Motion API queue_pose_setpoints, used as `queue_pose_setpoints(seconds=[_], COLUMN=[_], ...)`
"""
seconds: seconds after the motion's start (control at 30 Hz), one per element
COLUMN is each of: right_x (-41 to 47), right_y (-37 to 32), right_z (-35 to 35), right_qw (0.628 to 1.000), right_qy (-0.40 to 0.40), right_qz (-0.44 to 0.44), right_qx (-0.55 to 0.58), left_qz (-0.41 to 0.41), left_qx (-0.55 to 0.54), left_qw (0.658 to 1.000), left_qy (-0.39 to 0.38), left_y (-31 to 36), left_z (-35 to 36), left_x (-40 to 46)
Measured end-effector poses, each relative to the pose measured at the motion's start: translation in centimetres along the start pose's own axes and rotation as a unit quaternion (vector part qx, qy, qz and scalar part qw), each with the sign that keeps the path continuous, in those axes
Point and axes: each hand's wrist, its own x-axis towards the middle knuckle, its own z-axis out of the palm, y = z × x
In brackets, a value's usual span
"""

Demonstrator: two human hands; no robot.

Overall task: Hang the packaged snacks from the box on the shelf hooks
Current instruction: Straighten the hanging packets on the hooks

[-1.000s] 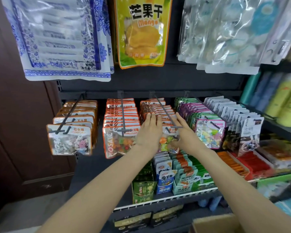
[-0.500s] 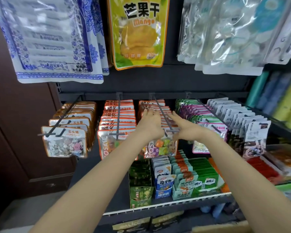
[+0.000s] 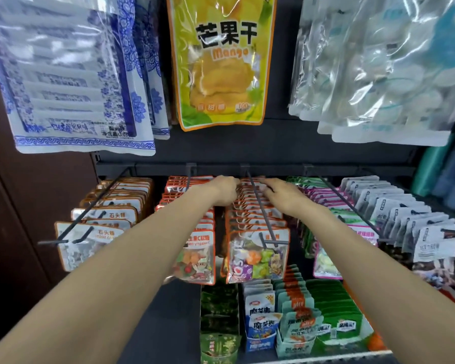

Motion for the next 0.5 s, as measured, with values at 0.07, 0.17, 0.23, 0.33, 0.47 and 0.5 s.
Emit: queue_pose_setpoints(seconds=[0.07,0.17,0.23,0.33,0.47,0.5], right_x=[1.0,2.2,2.7,2.9,2.0,1.6], right_y=[0.1,0.5,0.7,0.6,1.0,1.1], right_z=[0.3,1.0,1.1,1.1,0.7,0.6], right_qw=[1.0,0.998,0.997,0.998,1.0,1.0], right_qy=[-0.022,-0.05,-0.061,-0.059,-0.014,-0.007], right_qz=[-0.006,-0.011,-0.008,0.0,0.007,0.006], right_qx=[-0.016,-0.033,-0.04,-0.036,-0.017,-0.015], left_qz=[-0.001,-0.004,-0.003,0.0,0.007,0.009], left_qx=[-0.001,-0.002,0.002,-0.002,-0.011,-0.008], left_qw=[1.0,1.0,1.0,1.0,1.0,1.0], left_qy=[-0.008,-0.007,-0.01,-0.006,0.01,0.005], left_y=[-0.1,-0.2,-0.3,-0.4,-0.1,0.0], left_z=[0.2,0.3,0.3,0.5,0.0,-0.1], left_x=[0.7,1.3,1.6,1.9,1.2,0.8])
